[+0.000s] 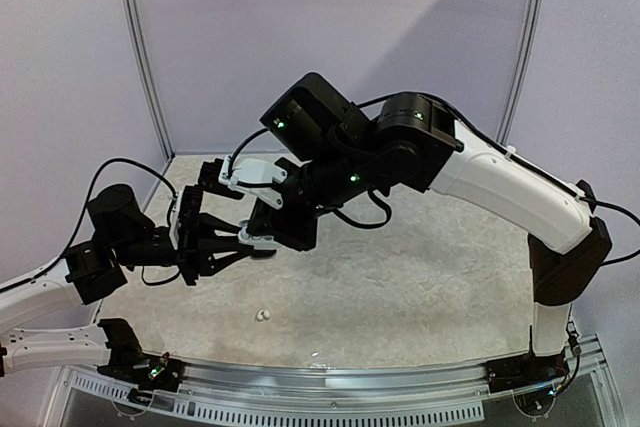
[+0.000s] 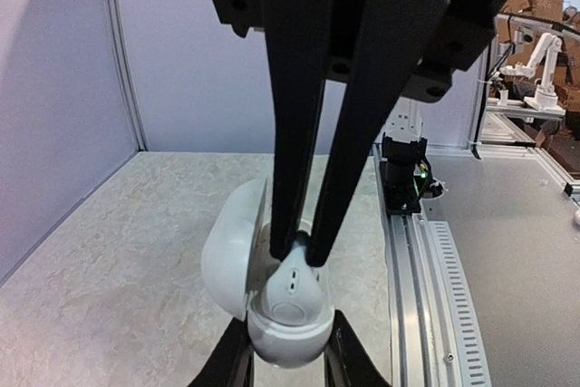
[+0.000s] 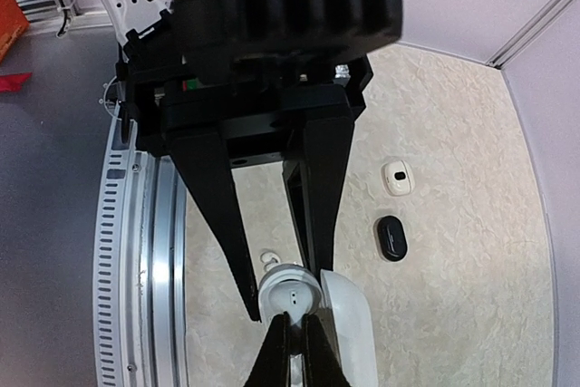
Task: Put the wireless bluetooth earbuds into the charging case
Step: Insert the right earbud into the left side groove of the charging case.
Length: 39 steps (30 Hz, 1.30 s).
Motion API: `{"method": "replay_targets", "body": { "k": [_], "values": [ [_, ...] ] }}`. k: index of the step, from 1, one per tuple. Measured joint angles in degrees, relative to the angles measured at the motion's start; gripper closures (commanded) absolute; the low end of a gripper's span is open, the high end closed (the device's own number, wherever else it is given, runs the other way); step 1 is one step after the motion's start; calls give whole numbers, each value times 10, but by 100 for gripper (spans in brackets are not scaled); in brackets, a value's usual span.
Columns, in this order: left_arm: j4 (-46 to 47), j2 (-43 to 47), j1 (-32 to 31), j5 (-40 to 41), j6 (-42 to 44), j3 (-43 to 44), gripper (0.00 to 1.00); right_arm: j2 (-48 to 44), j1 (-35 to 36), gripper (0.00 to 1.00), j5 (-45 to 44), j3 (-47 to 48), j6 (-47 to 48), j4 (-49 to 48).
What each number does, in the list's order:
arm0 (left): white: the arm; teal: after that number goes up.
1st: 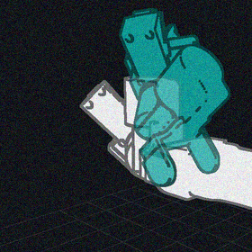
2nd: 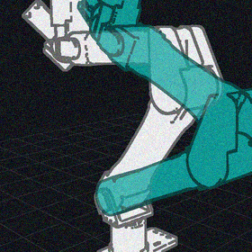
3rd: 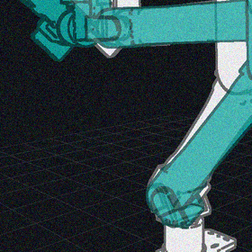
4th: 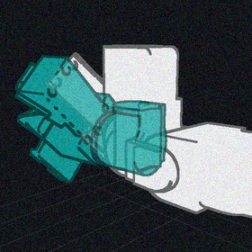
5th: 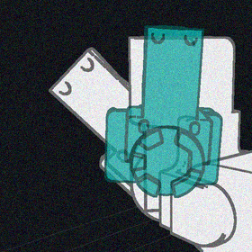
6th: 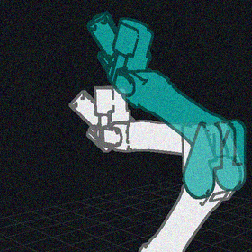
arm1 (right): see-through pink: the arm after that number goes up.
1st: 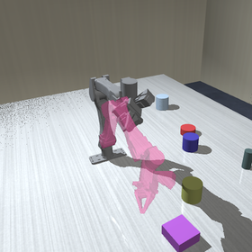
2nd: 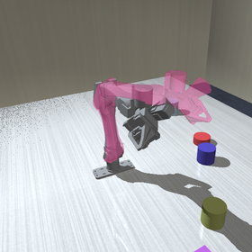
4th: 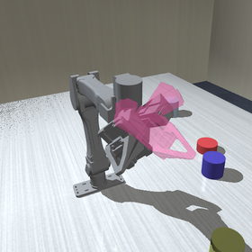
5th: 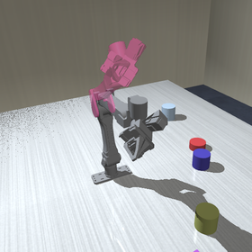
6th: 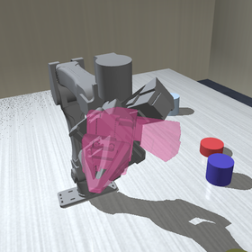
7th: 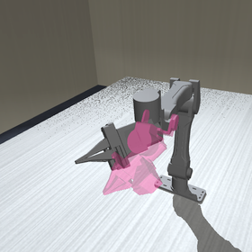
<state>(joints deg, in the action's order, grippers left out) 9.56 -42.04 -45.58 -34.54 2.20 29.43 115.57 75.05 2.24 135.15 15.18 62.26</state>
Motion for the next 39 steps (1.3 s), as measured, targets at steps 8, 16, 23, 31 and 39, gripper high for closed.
{"method": "replay_targets", "body": {
  "k": [8, 16, 23, 31, 39],
  "values": [
    [-6, 0, -2, 18, -6, -3, 100, 10, 1, 100, -16, 5, 13, 9],
    [35, 0, -2, 14, -29, -26, 100, 2, 1, 100, -12, -19, 25, -7],
    [48, 1, -2, 1, -37, -38, 100, -19, -2, 100, 7, -67, 29, -37],
    [54, 3, -2, -6, -39, -38, 100, -36, -6, 100, 27, -98, 29, -65],
    [55, 5, -2, -6, -39, -38, 100, -40, -6, 100, 33, -107, 29, -71]
  ]
}}
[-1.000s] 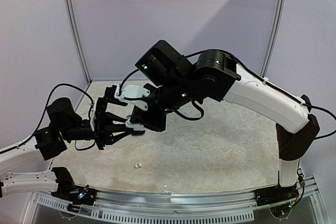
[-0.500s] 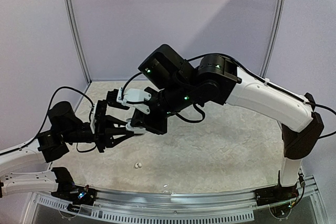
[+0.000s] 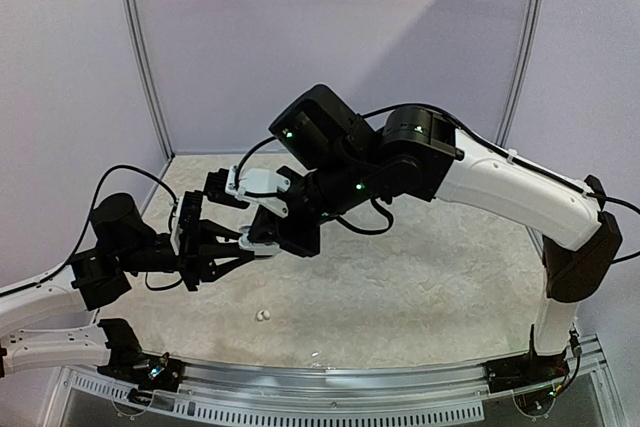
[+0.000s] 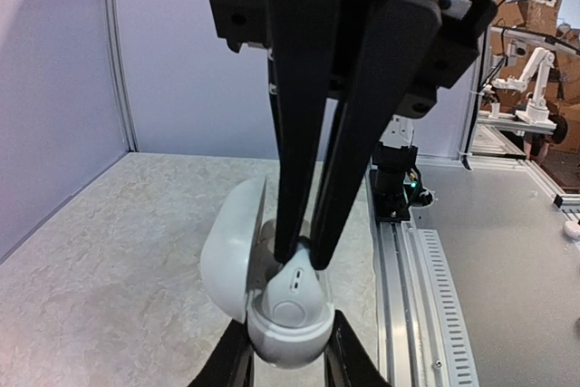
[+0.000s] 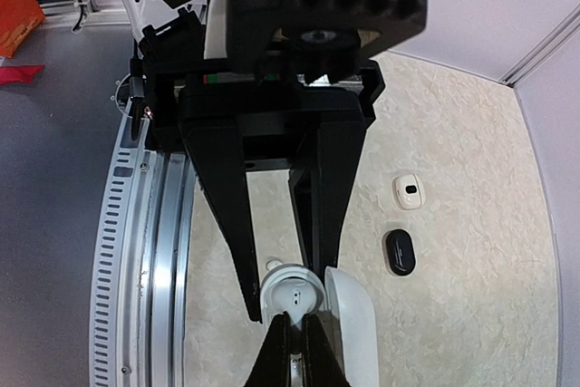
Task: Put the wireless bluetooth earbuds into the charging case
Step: Insert the right earbud into the left side groove of the charging case.
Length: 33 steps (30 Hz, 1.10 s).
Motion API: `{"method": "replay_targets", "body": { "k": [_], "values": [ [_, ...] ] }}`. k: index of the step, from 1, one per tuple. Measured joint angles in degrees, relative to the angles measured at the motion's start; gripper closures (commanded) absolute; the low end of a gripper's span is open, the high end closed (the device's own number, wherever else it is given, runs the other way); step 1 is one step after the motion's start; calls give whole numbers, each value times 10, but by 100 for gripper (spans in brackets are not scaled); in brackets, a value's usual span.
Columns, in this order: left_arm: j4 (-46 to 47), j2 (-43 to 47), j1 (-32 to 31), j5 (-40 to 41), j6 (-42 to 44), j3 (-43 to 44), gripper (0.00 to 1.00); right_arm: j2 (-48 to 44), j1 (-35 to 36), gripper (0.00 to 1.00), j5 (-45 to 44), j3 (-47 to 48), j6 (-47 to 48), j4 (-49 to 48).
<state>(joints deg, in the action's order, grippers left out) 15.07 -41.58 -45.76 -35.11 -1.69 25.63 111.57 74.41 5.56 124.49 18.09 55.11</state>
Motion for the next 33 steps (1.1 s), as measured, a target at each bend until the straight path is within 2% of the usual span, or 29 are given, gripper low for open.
{"method": "replay_targets", "body": {
  "k": [10, 15, 23, 30, 33],
  "values": [
    [0, 1, 0, 0, 0, 0, 100, -1, 0, 100, 1, -1, 2, 0],
    [0, 1, 0, 1, -1, 0, 100, -1, 0, 94, 1, -3, 2, -2],
    [0, 6, 0, 8, -6, 0, 100, -5, 0, 94, -7, -13, 2, -13],
    [1, 8, 0, 8, -11, 0, 100, -7, 0, 85, -10, -16, -2, -22],
    [1, 9, 0, 9, -15, 0, 100, -7, 0, 84, -13, -16, -5, -25]
  ]
}}
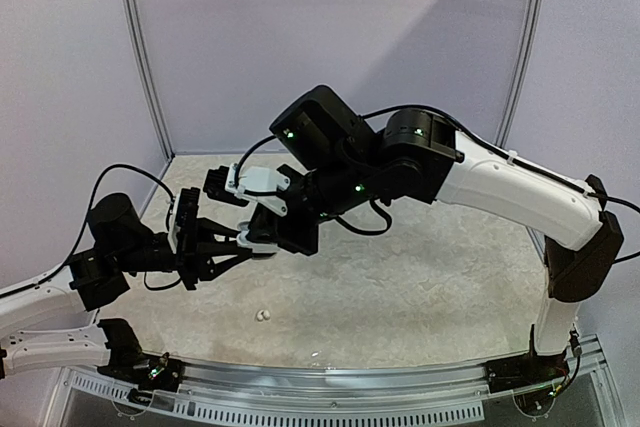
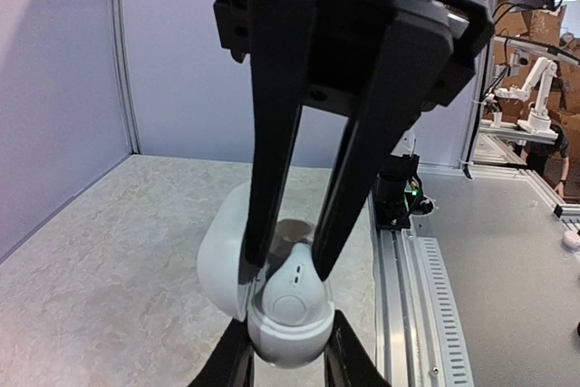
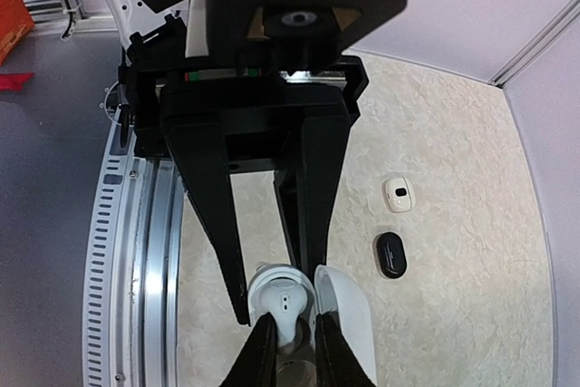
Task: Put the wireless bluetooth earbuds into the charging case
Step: Insert the right earbud into the left side groove of the charging case, then pick up the right earbud from the left side groove of the charging case.
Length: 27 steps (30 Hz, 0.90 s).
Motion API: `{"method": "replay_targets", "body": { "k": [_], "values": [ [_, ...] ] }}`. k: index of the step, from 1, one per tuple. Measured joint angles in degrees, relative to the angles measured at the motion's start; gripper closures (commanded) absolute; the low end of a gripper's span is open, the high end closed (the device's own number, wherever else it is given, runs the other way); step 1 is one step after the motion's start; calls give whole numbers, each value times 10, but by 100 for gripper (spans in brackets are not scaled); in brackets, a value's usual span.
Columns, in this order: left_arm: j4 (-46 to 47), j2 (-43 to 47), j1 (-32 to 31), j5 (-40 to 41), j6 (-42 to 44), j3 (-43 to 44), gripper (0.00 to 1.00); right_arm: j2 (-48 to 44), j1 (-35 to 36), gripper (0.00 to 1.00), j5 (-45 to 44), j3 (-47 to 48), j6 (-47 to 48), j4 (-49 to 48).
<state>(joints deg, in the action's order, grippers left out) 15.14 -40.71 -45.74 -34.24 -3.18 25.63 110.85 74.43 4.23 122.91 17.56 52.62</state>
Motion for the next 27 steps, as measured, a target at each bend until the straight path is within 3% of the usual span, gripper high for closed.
{"method": "replay_targets", "body": {
  "k": [27],
  "values": [
    [35, 19, 8, 33, -85, 0, 100, -36, 2, 73, -21, -26, -8, -21]
  ]
}}
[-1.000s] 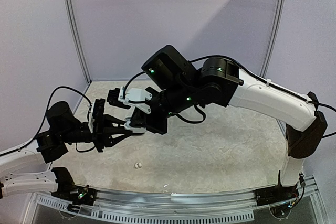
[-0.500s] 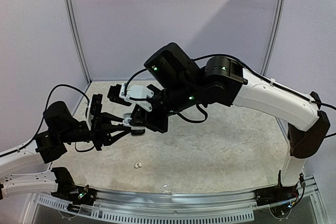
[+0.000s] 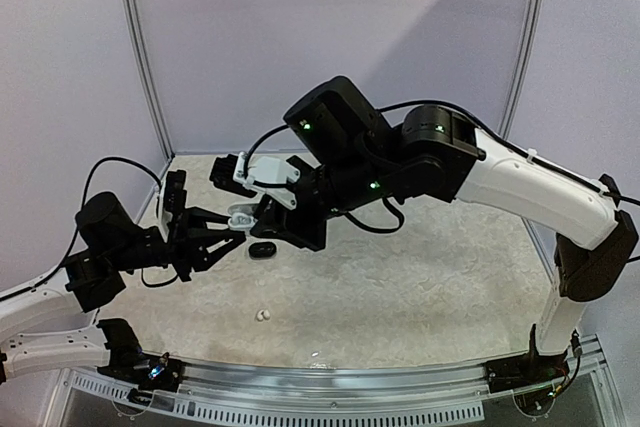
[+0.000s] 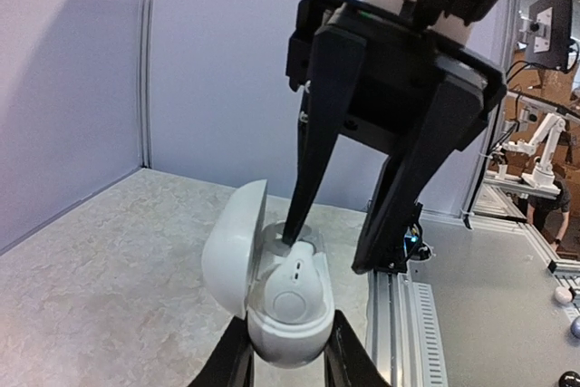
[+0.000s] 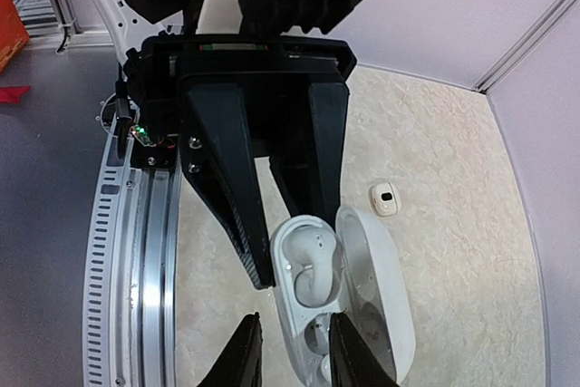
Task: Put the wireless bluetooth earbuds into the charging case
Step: Pick up the right earbud from the left side groove of the charging case.
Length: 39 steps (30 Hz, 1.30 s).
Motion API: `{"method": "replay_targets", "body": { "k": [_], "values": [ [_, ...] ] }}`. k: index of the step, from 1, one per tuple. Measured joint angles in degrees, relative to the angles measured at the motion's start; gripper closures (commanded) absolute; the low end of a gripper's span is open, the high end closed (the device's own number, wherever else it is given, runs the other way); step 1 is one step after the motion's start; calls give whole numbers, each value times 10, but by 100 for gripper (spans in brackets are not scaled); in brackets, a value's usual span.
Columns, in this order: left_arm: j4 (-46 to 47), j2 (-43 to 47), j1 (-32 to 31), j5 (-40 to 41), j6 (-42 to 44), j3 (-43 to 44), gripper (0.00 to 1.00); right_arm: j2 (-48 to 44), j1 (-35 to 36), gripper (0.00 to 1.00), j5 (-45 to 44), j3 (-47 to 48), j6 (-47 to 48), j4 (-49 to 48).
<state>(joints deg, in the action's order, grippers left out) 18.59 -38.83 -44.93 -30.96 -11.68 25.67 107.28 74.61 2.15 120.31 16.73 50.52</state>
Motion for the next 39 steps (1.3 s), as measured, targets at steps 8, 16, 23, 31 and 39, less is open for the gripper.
{"method": "replay_targets", "body": {
  "k": [8, 16, 23, 31, 39],
  "values": [
    [10, 6, 38, 22, -46, 0, 100, -89, -8, 51, -6, -100, -36, -104],
    [2, 19, 117, 59, -83, 0, 100, -152, -33, 45, -62, -196, -151, -211],
    [-14, 40, 184, 75, -83, 0, 100, -46, -42, 57, -73, -226, -236, -227],
    [-35, 67, 204, 71, -82, 0, 100, 185, -41, 66, -44, -121, -297, -182],
    [-32, 102, 206, -10, -36, -6, 100, 245, -34, 66, -25, -106, -314, -171]
  ]
}}
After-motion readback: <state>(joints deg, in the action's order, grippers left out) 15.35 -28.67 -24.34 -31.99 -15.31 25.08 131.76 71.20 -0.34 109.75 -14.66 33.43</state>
